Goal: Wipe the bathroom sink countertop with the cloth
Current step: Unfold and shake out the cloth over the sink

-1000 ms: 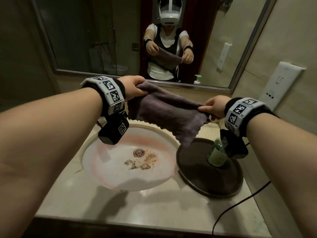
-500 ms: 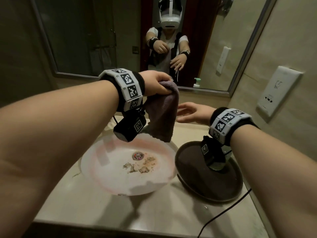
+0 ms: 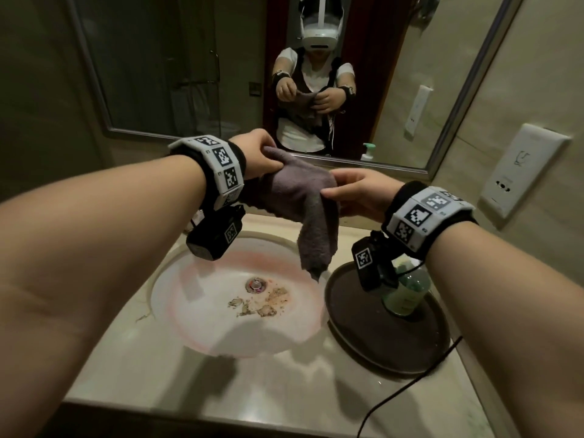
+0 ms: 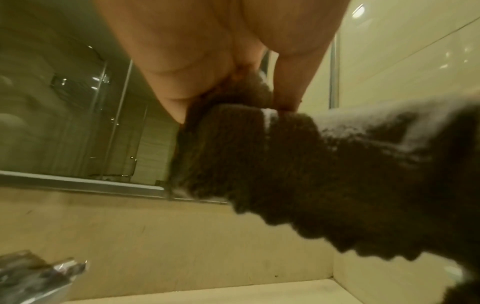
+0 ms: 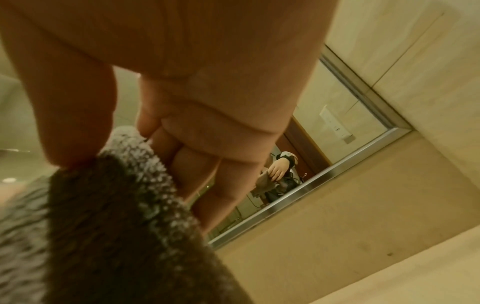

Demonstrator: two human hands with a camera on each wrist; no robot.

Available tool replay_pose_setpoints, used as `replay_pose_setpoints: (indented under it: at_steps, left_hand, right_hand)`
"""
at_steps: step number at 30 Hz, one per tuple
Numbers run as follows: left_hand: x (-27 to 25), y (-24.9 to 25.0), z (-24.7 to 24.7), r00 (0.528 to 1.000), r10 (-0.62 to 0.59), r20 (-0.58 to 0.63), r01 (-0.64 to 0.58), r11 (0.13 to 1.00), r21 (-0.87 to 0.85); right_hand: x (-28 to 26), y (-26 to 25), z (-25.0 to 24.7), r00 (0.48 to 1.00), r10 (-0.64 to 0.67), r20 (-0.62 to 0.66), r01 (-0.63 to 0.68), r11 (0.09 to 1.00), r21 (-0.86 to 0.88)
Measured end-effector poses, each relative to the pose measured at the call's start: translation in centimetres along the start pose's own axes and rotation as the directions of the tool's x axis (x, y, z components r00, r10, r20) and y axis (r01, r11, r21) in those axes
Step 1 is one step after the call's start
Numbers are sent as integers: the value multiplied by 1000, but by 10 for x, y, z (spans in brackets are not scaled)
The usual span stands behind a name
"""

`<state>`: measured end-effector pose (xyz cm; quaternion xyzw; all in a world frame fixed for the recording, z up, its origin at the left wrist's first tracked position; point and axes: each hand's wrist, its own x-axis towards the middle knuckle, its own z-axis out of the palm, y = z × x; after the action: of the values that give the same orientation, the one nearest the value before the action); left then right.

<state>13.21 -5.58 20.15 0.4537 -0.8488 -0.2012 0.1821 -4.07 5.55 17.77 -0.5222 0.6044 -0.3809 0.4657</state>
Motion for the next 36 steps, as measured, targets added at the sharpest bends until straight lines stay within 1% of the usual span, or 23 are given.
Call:
replay_pose_setpoints:
  at_steps: [3, 6, 8, 10, 12, 13, 14, 18, 20, 21, 23, 26, 28, 30, 33, 34, 36]
  left_hand:
    - [3, -7, 12, 999, -38, -16, 37, 997, -65]
    - [1, -9, 17, 999, -17, -39, 13, 995, -94]
    - [-1, -8, 17, 999, 43, 20, -40, 990, -135]
    - [-5, -8, 18, 985, 115, 132, -83, 969, -231]
    - [-10, -7, 21, 964, 159, 214, -82, 941, -330]
    - [-11, -6, 23, 958, 173, 229, -85, 933, -351]
    - [-11, -6, 25, 957, 184, 226, -95, 929, -357]
    - [-7, 0, 29, 970, 195, 144, -132, 923, -362]
    - [-4, 3, 30, 965, 214, 153, -143, 915, -377]
    - [-2, 4, 29, 959, 238, 157, -166, 913, -372]
    - [1, 5, 27, 949, 271, 163, -211, 926, -312]
    - [5, 7, 22, 938, 266, 221, -217, 951, -222]
    - [6, 10, 19, 928, 258, 268, -231, 964, -130]
    - [8, 15, 18, 925, 249, 286, -240, 969, -64]
    - [9, 22, 21, 944, 227, 238, -239, 971, 23]
    - [10, 22, 23, 953, 218, 209, -232, 972, 44]
    - [13, 23, 30, 966, 211, 148, -223, 972, 73]
  right_hand:
    - [1, -11, 3, 999, -51, 18, 50, 999, 18]
    - [2, -17, 6, 996, -85, -27, 86, 996, 37]
    - [3, -17, 5, 991, -107, -78, 110, 994, 30]
    - [2, -17, 1, 987, -111, -112, 115, 993, 24]
    - [1, -18, -2, 988, -95, -121, 101, 994, 44]
    - [1, -18, -4, 989, -89, -122, 96, 994, 56]
    - [0, -19, -4, 989, -84, -122, 92, 994, 59]
    - [-6, -22, -6, 990, -98, -98, 106, 991, 78]
    - [-8, -24, -8, 990, -101, -100, 108, 992, 71]
    - [-10, -25, -10, 989, -95, -109, 101, 994, 51]
    - [-11, -26, -12, 987, -78, -142, 72, 996, -47]
    - [-12, -24, -17, 969, -68, -238, 11, 972, -233]
    - [-10, -21, -21, 955, -59, -290, -37, 949, -314]
    - [-9, -17, -22, 930, -88, -356, -63, 918, -391]
    - [-4, -13, -23, 868, -204, -452, -66, 856, -513]
    - [-4, -13, -22, 859, -229, -457, -60, 843, -535]
    - [-3, -10, -22, 859, -247, -447, -54, 826, -561]
